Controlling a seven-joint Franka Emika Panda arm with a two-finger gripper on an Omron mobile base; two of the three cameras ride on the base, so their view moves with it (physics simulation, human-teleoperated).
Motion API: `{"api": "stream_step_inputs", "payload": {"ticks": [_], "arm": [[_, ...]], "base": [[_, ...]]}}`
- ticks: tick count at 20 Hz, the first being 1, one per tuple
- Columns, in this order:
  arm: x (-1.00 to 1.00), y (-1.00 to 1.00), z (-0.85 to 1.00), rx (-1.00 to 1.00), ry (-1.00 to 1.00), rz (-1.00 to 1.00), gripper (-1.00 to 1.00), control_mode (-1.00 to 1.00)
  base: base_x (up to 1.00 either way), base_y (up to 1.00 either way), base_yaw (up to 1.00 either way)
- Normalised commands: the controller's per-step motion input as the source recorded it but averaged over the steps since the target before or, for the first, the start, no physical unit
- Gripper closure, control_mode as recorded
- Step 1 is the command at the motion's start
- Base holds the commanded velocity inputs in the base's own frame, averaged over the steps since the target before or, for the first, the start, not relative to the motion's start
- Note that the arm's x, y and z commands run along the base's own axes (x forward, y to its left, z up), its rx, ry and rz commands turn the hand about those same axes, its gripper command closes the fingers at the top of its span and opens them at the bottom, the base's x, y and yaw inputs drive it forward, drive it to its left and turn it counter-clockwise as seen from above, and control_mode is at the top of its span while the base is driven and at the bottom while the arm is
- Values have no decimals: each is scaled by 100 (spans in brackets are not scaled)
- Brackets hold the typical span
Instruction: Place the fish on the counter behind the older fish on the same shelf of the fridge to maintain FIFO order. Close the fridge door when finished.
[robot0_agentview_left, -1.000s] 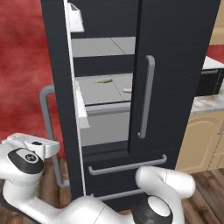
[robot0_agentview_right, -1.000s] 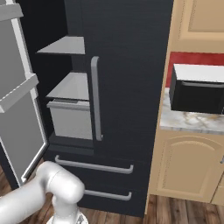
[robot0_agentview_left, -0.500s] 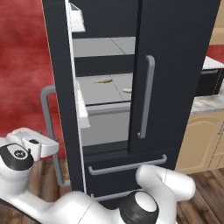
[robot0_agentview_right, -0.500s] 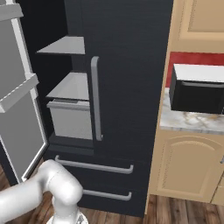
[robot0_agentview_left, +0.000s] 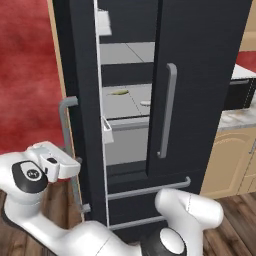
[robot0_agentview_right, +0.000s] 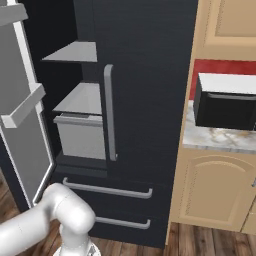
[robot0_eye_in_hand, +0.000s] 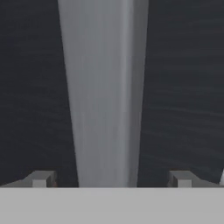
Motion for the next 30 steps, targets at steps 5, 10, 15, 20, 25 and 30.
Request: {"api": "stream_step_inputs", "payload": {"ticks": [5,10,15,20,25,30], "arm": [[0,-89,4,0,-11,0,-100,-100],[2,-86,11,0,-12,0,-100,-100],[9,-86,13,0,-12,0,-100,-100],[15,-81,13,0,-9,0,-100,-100],[38,-52,23,0,-5,0,-100,-100],[55,-33,30,0,-6,0,-100,-100]], "base": [[0,0,0],[0,0,0],[0,0,0],[0,0,0],[0,0,0],[0,0,0]]}}
